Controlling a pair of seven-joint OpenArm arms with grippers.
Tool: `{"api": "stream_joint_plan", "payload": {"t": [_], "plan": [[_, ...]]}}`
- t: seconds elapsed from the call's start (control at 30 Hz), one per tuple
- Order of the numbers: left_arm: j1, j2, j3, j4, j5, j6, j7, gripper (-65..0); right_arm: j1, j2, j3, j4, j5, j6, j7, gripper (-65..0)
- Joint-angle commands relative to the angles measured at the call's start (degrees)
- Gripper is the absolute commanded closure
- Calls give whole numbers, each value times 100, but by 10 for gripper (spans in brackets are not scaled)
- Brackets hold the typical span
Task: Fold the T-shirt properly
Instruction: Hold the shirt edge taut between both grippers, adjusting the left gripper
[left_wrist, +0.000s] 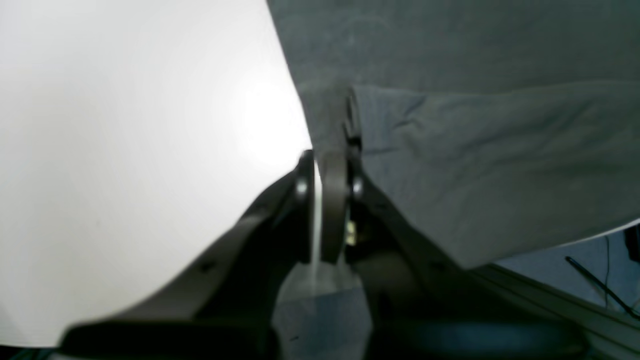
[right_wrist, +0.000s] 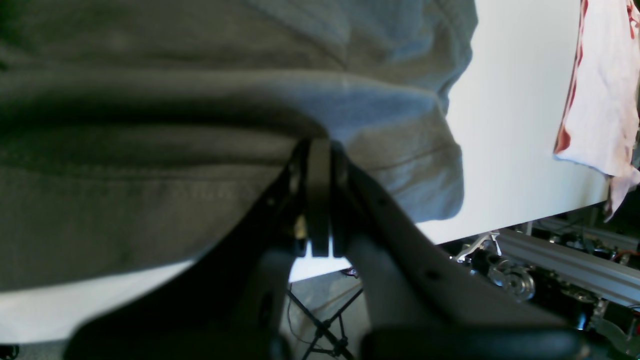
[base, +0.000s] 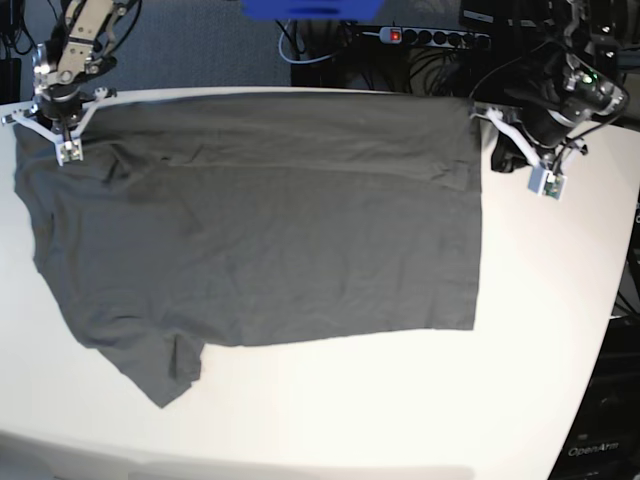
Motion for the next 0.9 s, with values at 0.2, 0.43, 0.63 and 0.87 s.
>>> {"api": "stream_joint_plan", "payload": {"t": [0.2, 0.43, 0.63, 0.87], "plan": [[-9, -66, -32, 74, -41, -18, -114, -35, -207, -245, 100, -220, 177, 1225, -1010, -1], [-36, -57, -23, 74, -41, -18, -131, -35, -339, -245, 118, 448, 168, 1225, -1036, -1], [-45, -57, -23, -110, -41, -18, -158, -35, -356, -245, 118, 685, 168, 1225, -1177, -1], [-45, -57, -23, -251, -41, -18, -166, -35, -321, -175, 118, 685, 168, 1225, -1177, -1]]}}
